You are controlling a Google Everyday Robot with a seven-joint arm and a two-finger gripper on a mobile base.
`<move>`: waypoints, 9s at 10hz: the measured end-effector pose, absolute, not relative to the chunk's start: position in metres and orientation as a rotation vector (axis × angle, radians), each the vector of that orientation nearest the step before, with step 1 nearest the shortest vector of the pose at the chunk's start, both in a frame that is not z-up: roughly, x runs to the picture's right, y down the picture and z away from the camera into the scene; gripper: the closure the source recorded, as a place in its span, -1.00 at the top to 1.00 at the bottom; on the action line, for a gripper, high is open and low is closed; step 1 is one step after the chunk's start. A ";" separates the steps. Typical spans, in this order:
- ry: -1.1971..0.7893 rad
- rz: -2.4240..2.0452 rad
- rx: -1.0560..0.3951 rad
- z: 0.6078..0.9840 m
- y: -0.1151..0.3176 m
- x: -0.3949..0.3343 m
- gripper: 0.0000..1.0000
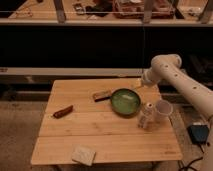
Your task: Drag the ceramic bowl in a circle
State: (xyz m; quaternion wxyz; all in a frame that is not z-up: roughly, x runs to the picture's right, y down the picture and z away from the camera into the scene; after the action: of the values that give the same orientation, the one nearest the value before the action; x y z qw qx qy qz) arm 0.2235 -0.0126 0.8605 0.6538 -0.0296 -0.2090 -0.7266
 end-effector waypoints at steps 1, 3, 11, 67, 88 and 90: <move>-0.495 -1.661 -0.042 0.869 -0.003 0.222 0.29; -0.537 -1.718 -0.021 0.897 0.024 0.219 0.29; -0.566 -1.739 -0.015 0.925 0.033 0.222 0.29; -0.863 -1.809 -0.040 0.912 0.090 0.194 -0.79; -0.875 -1.857 0.121 0.910 0.064 0.162 -0.79; -0.876 -1.853 0.072 0.904 0.086 0.190 -0.79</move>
State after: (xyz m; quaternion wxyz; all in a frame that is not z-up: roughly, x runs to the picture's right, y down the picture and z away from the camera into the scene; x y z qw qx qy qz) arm 0.1898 0.0859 0.9041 0.5188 0.0301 -0.3654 -0.7723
